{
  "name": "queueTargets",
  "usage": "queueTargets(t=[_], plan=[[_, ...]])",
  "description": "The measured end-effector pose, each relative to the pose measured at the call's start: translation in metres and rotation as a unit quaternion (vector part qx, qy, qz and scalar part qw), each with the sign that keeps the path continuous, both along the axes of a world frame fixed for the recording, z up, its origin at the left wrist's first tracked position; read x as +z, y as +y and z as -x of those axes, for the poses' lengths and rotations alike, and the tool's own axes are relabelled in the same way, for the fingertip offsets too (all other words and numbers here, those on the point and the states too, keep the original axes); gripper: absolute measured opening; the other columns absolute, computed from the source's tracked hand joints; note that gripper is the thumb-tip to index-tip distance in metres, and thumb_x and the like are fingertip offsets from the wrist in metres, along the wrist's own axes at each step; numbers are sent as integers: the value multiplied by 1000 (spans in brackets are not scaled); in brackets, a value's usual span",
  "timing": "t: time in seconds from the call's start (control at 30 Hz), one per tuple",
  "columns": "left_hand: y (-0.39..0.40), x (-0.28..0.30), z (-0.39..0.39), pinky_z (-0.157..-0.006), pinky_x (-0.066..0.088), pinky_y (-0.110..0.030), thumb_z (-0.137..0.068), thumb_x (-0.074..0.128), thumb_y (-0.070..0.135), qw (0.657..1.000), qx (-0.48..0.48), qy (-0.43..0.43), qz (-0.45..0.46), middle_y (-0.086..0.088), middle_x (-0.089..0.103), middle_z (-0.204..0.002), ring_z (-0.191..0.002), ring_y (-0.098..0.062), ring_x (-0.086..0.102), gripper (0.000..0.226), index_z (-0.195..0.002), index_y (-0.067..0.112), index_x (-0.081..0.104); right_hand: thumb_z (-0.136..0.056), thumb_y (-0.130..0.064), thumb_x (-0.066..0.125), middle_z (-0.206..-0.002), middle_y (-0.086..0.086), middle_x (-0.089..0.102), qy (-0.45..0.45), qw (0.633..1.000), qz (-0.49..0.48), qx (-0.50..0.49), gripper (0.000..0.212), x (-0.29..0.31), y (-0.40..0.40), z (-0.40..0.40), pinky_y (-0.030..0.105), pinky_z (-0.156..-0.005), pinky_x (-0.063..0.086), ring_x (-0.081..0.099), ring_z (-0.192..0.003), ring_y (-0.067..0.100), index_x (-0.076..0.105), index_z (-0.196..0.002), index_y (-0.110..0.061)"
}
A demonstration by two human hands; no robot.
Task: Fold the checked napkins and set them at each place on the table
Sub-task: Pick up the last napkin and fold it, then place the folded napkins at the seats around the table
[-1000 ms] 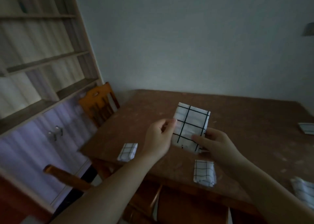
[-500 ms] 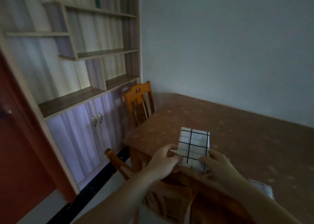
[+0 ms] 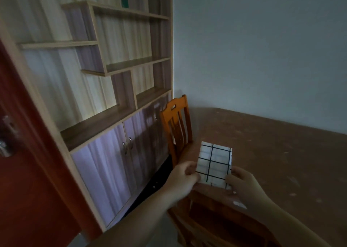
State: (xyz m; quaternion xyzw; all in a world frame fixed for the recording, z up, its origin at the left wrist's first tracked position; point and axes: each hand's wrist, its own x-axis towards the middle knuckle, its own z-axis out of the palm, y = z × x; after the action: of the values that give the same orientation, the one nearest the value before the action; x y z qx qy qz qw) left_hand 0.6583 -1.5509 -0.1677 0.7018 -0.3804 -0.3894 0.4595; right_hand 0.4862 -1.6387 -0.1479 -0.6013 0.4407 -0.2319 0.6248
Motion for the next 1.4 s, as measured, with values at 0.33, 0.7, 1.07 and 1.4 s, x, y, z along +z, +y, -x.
queueTargets(t=[0.33, 0.7, 1.07, 1.4], plan=[[-141, -52, -138, -89, 57, -44, -81, 65, 23, 995, -1, 15, -103, -2, 68, -112, -100, -23, 67, 29, -98, 46, 66, -97, -10, 50, -90, 4, 72, 19, 999, -39, -30, 16, -68, -125, -145, 29, -55, 58, 72, -72, 20, 61, -106, -18], [-348, -160, -209, -91, 55, -33, -87, 70, 18, 988, -115, -3, -105, 1, 61, -125, -110, -17, 61, 55, -135, 35, 49, -93, -11, 56, -96, 0, 68, 150, 957, 1, -249, 25, -168, -284, -219, 16, -45, 45, 66, -72, 10, 54, -117, -17], [-514, -235, -242, -96, 47, -22, -94, 60, 18, 975, -169, -141, 9, 0, 65, -124, -115, -14, 59, 32, -126, 17, 62, -90, -13, 57, -90, -6, 66, 209, 917, 35, -338, 26, -235, -435, -271, 25, -55, 52, 67, -71, 12, 57, -113, -24], [-524, -245, -257, -92, 49, -32, -91, 61, 32, 929, -247, -268, 53, 0, 59, -116, -109, -18, 57, 38, -129, 23, 59, -84, -54, 58, -149, -7, 34, 446, 863, 204, -118, 72, -235, -434, -270, 41, -106, 36, 35, -132, 20, 31, -146, -29]])
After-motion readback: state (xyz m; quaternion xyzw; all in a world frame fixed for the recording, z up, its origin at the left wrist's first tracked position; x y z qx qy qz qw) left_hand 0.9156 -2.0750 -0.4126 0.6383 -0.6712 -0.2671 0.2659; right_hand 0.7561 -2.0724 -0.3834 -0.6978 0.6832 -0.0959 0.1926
